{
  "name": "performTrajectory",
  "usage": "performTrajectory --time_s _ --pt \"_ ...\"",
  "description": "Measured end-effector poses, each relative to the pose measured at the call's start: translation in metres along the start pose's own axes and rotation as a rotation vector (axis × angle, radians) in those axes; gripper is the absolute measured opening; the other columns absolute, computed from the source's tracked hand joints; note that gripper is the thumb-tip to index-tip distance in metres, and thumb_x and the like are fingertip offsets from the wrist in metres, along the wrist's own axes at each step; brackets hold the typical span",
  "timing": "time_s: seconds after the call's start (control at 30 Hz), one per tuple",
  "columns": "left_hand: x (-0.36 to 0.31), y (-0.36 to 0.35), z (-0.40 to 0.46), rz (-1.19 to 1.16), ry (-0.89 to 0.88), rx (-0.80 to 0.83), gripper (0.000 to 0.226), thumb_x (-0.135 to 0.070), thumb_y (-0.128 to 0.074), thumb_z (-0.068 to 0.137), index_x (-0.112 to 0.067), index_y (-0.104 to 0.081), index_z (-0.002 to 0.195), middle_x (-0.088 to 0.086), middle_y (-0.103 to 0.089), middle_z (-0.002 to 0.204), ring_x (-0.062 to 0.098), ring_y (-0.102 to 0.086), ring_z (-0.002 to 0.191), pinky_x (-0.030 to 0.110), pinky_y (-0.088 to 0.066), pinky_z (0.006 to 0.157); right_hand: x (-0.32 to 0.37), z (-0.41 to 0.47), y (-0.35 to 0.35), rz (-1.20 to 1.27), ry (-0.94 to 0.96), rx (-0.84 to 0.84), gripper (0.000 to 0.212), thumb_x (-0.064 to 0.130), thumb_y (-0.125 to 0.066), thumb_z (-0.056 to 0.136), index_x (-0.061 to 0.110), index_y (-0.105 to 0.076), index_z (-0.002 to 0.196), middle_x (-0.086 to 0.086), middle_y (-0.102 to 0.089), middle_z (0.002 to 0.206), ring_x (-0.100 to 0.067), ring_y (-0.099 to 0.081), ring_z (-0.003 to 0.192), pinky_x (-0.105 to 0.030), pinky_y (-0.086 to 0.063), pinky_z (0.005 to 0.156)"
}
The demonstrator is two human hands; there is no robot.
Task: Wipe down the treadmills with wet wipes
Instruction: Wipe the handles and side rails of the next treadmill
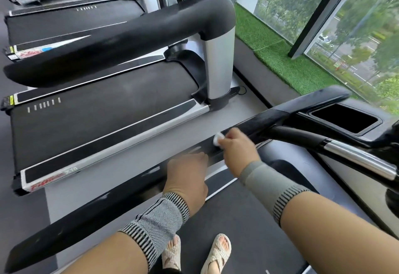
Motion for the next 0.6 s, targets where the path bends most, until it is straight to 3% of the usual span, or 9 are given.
performTrajectory --time_s 0.07,0.2,0.3,0.33,0.4,0.47,0.6 --pt "0.0 0.002 -0.001 -0.01 0.0 -0.015 0.066 -0.032 -0.063 0.077 -0.022 -0.046 0.139 -0.006 -0.047 0.14 0.016 -0.046 0.122 0.038 -0.033 0.095 0.004 -0.008 -0.01 0.017 0.144 0.048 0.022 0.01 -0.052 0.092 0.012 -0.059 0.113 -0.004 -0.048 0.104 -0.022 -0.05 0.091 -0.026 -0.042 0.076" --pt "0.0 -0.001 0.001 0.004 -0.014 -0.012 0.065 -0.032 -0.046 0.091 -0.025 -0.02 0.15 -0.011 -0.022 0.152 0.013 -0.024 0.135 0.036 -0.018 0.106 -0.008 0.002 0.0 -0.058 -0.045 -0.012 0.034 0.009 -0.043 0.093 0.014 -0.058 0.122 -0.011 -0.049 0.12 -0.027 -0.05 0.104 -0.028 -0.035 0.077" --pt "0.001 0.0 0.0 0.005 -0.015 -0.054 0.066 -0.034 -0.044 0.092 -0.026 -0.017 0.151 -0.011 -0.021 0.152 0.012 -0.023 0.136 0.034 -0.017 0.106 0.016 -0.012 -0.012 -0.068 0.211 0.069 0.029 0.007 -0.051 0.091 0.012 -0.061 0.117 -0.008 -0.05 0.107 -0.026 -0.05 0.097 -0.027 -0.035 0.072" --pt "0.001 0.001 0.0 0.006 -0.016 -0.042 0.065 -0.035 -0.043 0.092 -0.026 -0.017 0.151 -0.011 -0.02 0.153 0.011 -0.022 0.136 0.035 -0.017 0.107 0.011 -0.009 -0.01 -0.044 0.206 0.051 0.024 0.009 -0.055 0.09 0.013 -0.062 0.113 -0.008 -0.05 0.101 -0.028 -0.051 0.094 -0.027 -0.035 0.07" --pt "0.002 0.001 -0.001 0.029 -0.024 -0.026 0.062 -0.034 -0.042 0.093 -0.025 -0.019 0.15 -0.012 -0.018 0.154 0.011 -0.02 0.138 0.036 -0.016 0.108 -0.011 0.006 0.002 -0.023 -0.014 -0.074 0.018 0.014 -0.057 0.089 0.016 -0.061 0.106 -0.007 -0.048 0.095 -0.03 -0.053 0.093 -0.027 -0.039 0.072" --pt "0.004 -0.001 -0.004 0.014 -0.02 -0.044 0.061 -0.033 -0.048 0.09 -0.024 -0.03 0.147 -0.01 -0.027 0.151 0.012 -0.028 0.135 0.038 -0.02 0.106 -0.013 0.011 0.006 -0.08 -0.121 -0.087 0.026 0.01 -0.056 0.087 0.018 -0.062 0.111 -0.006 -0.049 0.1 -0.027 -0.051 0.098 -0.03 -0.044 0.079" --pt "0.023 -0.007 -0.014 -0.013 0.028 -0.195 0.059 -0.028 -0.077 0.06 -0.02 -0.065 0.116 -0.005 -0.061 0.117 0.016 -0.059 0.104 0.039 -0.042 0.084 0.028 0.0 -0.007 -0.108 0.225 0.072 0.037 0.004 -0.05 0.089 0.017 -0.06 0.122 -0.005 -0.051 0.111 -0.025 -0.046 0.105 -0.032 -0.046 0.087"
Point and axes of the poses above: each hand's wrist, its own z-axis towards the middle knuckle, its own y-axis out of the back of the hand, x = y × z, the point moved 2 cm from there along z, towards the middle knuckle
